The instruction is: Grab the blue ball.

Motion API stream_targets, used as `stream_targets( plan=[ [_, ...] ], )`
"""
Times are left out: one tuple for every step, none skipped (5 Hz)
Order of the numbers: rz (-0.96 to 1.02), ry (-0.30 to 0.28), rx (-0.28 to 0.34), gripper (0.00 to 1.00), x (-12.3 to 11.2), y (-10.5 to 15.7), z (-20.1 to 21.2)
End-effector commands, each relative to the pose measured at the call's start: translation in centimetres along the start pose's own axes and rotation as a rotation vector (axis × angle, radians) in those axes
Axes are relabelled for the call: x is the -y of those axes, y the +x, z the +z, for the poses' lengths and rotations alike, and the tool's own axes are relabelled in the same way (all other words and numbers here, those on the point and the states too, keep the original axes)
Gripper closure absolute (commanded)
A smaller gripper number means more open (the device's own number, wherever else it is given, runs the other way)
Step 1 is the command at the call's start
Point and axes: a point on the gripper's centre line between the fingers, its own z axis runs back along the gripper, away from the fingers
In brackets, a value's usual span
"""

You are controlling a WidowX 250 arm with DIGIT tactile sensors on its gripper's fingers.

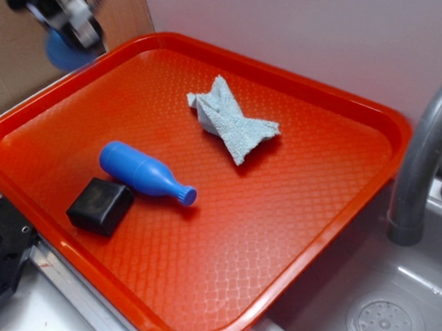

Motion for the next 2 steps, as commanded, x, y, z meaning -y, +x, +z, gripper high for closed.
stream_targets(
  plan=[
    [0.034, -0.114, 0.098, 1.00, -1.62, 2.69, 6.63],
    [0.050, -0.020, 0.103, 1.00, -1.34, 2.72, 5.68]
  ],
)
